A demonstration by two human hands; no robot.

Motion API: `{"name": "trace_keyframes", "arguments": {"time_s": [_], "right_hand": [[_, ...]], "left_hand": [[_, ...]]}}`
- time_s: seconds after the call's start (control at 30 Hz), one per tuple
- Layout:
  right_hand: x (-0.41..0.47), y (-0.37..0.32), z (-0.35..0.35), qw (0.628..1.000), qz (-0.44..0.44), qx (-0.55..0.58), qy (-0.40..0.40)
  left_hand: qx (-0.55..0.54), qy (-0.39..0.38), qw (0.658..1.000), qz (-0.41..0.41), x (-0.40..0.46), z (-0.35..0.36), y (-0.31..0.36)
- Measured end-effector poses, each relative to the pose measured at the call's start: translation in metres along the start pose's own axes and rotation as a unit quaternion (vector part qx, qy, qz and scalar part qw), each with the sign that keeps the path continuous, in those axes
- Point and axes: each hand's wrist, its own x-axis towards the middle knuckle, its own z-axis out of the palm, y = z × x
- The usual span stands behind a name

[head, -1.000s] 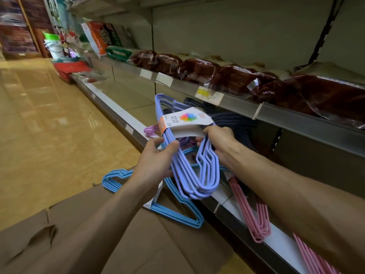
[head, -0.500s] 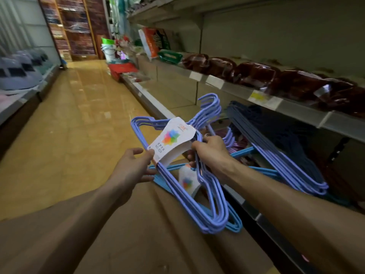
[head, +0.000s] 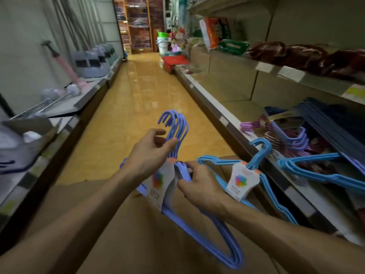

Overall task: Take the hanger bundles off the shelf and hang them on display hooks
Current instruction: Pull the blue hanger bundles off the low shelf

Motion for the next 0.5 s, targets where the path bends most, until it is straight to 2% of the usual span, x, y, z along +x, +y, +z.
{"name": "trace_keyframes", "arguments": {"time_s": [0.13, 0.2, 0.33, 0.5], "right_hand": [[-0.014, -0.002, 0.028, 0.997, -0.049, -0.023, -0.051], [-0.018, -0.001, 0.043, 0.995, -0.061, -0.039, -0.066], [-0.023, 0.001, 0.062, 0.992, -0.072, -0.058, -0.086], [-0.016, 0.015, 0.067, 0.988, -0.066, -0.064, -0.122]], "left_hand": [[-0.027, 0.008, 0.999, -0.045, -0.002, -0.015, -0.018], [-0.076, 0.027, 0.994, -0.078, 0.000, -0.018, -0.024], [-0.214, 0.105, 0.959, -0.156, 0.005, -0.021, -0.034], [-0.254, 0.142, 0.934, -0.206, 0.002, -0.026, -0.054]]}}
